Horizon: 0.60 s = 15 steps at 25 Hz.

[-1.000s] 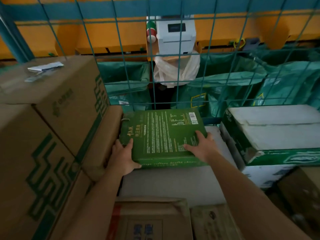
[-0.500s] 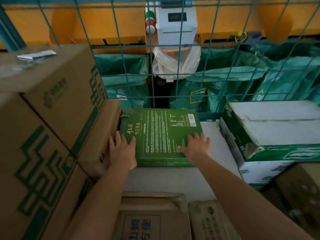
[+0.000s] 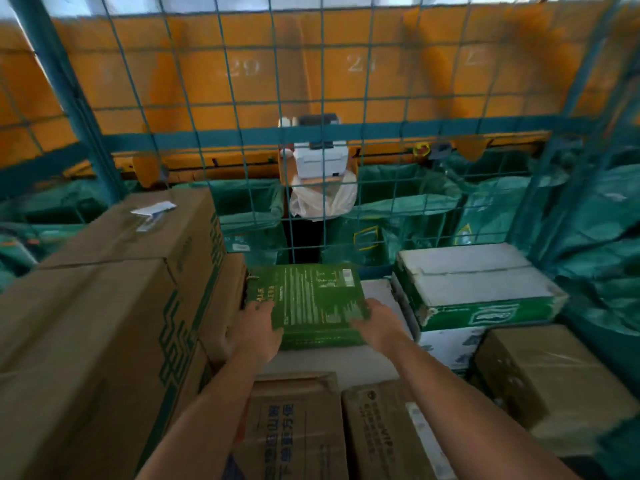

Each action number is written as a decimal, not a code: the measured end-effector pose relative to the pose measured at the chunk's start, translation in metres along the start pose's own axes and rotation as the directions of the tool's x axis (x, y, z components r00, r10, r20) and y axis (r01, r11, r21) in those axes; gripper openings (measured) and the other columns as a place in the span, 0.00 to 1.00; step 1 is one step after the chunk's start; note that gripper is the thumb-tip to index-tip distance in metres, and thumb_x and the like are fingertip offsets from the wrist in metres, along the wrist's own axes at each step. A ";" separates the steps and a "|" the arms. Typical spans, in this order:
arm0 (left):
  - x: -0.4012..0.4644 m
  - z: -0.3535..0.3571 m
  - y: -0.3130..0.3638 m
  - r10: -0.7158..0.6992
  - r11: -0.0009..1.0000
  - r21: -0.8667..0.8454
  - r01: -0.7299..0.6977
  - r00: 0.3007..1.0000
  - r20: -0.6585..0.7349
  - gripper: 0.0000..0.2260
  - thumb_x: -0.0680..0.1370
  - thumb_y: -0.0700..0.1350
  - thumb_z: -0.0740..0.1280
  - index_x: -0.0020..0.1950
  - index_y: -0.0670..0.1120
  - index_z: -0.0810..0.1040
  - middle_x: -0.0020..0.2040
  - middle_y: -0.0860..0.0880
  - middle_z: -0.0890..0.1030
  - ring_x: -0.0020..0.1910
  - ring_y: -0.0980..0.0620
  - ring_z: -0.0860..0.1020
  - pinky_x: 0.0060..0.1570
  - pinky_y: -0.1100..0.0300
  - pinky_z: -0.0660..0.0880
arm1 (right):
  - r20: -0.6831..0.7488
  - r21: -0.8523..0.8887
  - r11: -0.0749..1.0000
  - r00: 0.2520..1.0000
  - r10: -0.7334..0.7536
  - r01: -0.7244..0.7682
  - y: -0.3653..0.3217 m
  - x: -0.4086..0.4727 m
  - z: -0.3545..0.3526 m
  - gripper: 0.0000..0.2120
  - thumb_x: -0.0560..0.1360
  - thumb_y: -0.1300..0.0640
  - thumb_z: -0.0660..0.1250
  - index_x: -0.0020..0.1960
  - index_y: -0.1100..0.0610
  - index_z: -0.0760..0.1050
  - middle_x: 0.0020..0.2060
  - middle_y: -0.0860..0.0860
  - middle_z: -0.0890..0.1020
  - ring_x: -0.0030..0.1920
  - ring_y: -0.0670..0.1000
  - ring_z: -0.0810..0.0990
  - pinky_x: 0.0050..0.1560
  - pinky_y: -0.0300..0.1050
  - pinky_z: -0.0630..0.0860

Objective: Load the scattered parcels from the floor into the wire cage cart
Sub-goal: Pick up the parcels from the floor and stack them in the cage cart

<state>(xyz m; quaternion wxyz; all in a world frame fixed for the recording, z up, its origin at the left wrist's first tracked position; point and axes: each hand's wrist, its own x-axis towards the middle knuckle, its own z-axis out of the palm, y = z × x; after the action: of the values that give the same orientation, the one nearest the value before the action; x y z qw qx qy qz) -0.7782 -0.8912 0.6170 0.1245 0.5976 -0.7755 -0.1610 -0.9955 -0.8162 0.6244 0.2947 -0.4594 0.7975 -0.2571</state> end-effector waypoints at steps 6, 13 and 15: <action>-0.114 -0.004 0.068 0.079 0.990 -0.128 -0.065 0.991 0.107 0.17 0.80 0.43 0.63 0.69 0.46 0.71 0.68 0.48 0.72 0.65 0.47 0.72 0.64 0.56 0.70 | -0.051 0.015 0.997 0.996 0.073 -0.072 0.040 -0.119 -0.053 0.25 0.79 0.50 0.65 0.73 0.55 0.64 0.67 0.55 0.73 0.59 0.55 0.77 0.51 0.45 0.74; -0.272 0.055 0.128 0.047 0.982 -0.187 -0.001 0.970 0.238 0.07 0.81 0.38 0.60 0.53 0.46 0.76 0.59 0.46 0.77 0.55 0.47 0.76 0.58 0.54 0.74 | -0.099 0.116 0.980 0.980 0.171 -0.160 0.162 -0.258 -0.085 0.10 0.79 0.48 0.61 0.57 0.50 0.73 0.46 0.49 0.77 0.42 0.50 0.75 0.39 0.45 0.71; -0.317 0.074 0.148 0.065 0.988 -0.152 -0.017 0.947 0.315 0.09 0.81 0.39 0.60 0.59 0.48 0.75 0.61 0.47 0.76 0.57 0.47 0.76 0.58 0.54 0.75 | -0.063 0.152 0.967 0.975 0.215 -0.203 0.207 -0.297 -0.084 0.07 0.79 0.47 0.60 0.51 0.49 0.74 0.45 0.49 0.77 0.49 0.54 0.78 0.42 0.44 0.69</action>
<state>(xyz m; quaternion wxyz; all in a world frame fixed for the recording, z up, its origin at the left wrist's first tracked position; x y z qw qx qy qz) -0.8571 -0.5422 0.6081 0.0446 0.5366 -0.7837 -0.3097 -1.0551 -0.4498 0.6113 0.3209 -0.3398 0.8318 -0.2994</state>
